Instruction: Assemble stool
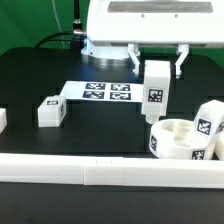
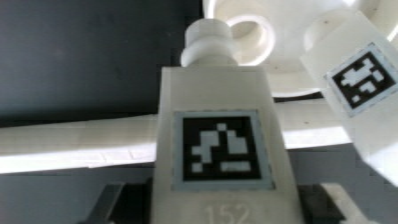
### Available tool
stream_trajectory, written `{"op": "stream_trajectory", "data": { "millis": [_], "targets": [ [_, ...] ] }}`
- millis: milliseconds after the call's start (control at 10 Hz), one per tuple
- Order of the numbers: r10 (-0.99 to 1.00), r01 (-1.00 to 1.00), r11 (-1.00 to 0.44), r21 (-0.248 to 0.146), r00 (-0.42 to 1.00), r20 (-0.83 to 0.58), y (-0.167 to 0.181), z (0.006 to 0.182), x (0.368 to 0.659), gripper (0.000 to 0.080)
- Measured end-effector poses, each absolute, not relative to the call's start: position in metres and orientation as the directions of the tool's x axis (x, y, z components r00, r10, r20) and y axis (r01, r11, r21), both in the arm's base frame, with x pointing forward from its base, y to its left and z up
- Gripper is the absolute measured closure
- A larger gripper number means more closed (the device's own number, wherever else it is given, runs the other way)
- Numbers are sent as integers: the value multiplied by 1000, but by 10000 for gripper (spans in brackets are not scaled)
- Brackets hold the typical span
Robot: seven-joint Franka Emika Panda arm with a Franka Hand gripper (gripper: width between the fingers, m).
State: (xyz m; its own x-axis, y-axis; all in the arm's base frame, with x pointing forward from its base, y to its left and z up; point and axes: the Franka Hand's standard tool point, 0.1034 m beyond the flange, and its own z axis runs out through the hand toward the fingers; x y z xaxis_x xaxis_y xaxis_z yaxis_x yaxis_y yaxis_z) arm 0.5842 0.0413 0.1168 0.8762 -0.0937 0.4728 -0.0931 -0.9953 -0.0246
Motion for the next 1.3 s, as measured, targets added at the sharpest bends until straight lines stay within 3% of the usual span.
{"op": "stream_trajectory", "data": {
  "millis": [100,700,1300],
  "targets": [
    [-79,-82,-996,-18,846,527,47,119,587,462],
    [-52,-59,-998,-4,839,542,51,119,590,462],
    [-39,-48,-999,5,850,526,56,102,588,462]
  ]
}}
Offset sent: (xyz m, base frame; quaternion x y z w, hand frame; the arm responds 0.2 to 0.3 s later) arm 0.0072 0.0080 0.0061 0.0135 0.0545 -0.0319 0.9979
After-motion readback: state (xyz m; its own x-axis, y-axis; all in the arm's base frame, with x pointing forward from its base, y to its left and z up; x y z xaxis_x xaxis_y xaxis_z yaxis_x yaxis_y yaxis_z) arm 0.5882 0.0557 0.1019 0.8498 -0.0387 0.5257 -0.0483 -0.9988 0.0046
